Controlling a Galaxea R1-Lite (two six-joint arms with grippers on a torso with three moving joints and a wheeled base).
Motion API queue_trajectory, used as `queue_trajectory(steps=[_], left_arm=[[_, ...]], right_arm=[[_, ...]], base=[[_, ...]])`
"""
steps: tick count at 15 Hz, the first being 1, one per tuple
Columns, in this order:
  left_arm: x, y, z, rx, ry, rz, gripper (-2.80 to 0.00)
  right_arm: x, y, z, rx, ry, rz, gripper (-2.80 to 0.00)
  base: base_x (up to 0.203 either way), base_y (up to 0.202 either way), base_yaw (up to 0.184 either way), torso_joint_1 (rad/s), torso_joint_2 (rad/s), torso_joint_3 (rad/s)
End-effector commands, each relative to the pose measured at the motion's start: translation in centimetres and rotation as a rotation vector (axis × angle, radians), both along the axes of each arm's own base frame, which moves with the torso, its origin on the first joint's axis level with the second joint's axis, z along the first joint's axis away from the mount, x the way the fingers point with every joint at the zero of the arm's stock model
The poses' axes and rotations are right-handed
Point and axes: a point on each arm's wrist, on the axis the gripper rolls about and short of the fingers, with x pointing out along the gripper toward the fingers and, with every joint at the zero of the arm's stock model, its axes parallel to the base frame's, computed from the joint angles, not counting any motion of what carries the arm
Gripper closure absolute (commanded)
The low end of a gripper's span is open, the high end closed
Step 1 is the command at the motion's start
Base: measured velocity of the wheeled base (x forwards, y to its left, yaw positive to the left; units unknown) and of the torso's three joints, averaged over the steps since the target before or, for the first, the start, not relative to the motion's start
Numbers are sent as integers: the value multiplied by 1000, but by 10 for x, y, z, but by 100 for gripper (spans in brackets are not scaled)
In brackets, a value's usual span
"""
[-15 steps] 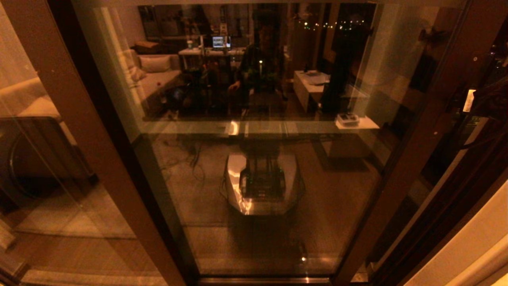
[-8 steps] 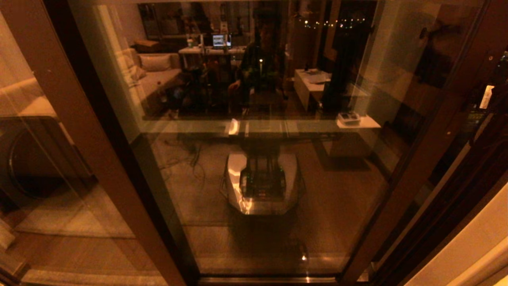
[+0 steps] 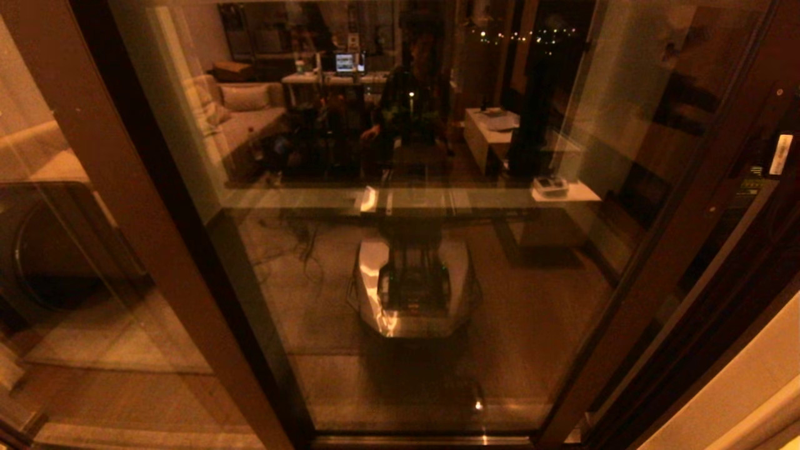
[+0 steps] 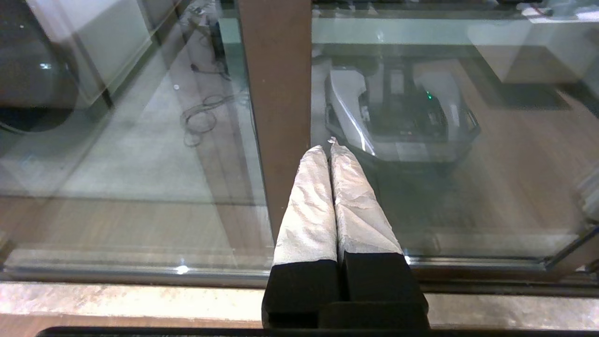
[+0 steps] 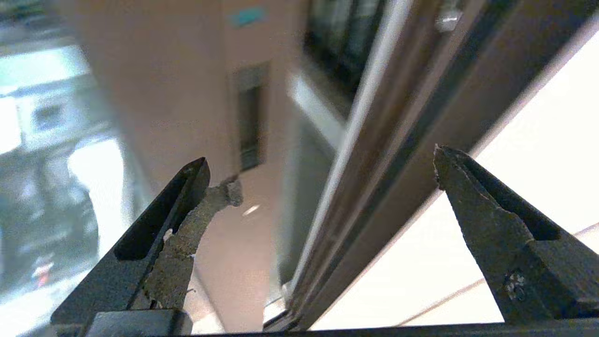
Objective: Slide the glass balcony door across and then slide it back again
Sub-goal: Close the slid door
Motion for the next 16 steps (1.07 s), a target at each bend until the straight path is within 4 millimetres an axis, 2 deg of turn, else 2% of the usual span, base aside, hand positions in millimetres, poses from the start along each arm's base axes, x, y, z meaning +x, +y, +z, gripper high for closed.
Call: queue_trajectory(steps=[1,6,8,12,16], left_arm=[[0,0,0,0,-1,1,0],[0,0,0,0,-1,-1,0],[0,0,0,0,-1,1,0],[0,0,0,0,-1,0,0],[0,0,0,0,-1,-1,0]], right_arm=[[-4,2,2,11,-11,53,-280],[3,2,-3,33,-3,88,-280],[3,4,-3,68,-13,165,-280],[15,-5,-11,91,10,162,-280],[25,-2,-20,96,40,173,-280]], base=[[0,0,0,0,0,0],[0,0,0,0,0,0],[0,0,0,0,0,0],[0,0,0,0,0,0],[0,0,0,0,0,0]])
